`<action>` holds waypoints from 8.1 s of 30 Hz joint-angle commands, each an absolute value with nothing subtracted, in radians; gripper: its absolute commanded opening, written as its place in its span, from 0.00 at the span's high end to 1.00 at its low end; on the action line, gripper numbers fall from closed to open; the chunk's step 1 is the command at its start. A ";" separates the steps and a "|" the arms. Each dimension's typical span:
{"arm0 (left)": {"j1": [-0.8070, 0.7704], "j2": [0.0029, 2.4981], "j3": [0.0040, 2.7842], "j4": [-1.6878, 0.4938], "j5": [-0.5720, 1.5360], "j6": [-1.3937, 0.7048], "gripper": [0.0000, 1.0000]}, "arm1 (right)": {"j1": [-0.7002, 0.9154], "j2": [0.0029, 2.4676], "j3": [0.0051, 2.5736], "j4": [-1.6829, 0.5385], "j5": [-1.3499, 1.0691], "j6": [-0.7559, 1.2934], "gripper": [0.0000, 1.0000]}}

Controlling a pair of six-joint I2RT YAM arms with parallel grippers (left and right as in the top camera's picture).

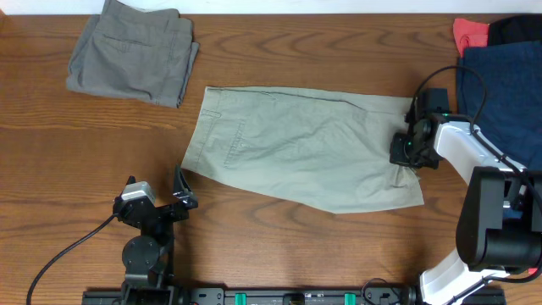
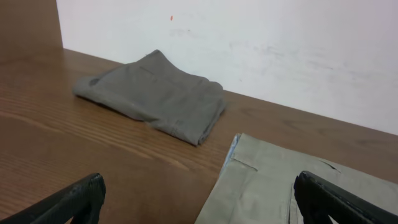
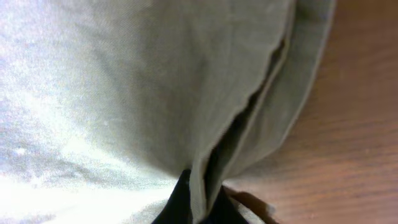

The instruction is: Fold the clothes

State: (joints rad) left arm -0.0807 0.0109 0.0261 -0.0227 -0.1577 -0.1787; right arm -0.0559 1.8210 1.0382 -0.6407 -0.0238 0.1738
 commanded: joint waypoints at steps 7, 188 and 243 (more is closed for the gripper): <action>-0.082 0.005 0.004 -0.056 -0.176 -0.165 0.02 | -0.083 1.835 1.038 -0.468 0.023 0.170 0.99; -0.034 1.582 1.301 -0.975 0.051 -0.114 0.94 | -0.126 1.285 0.966 -0.778 0.235 0.474 0.01; 0.188 1.794 1.261 -0.942 0.149 -0.150 0.02 | -0.125 1.285 0.966 -0.778 0.236 0.474 0.01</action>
State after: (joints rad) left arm 0.1638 1.7626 1.2915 -0.9634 -0.0048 -0.2142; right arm -0.1345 1.2865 0.9653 -0.7803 0.2180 0.4854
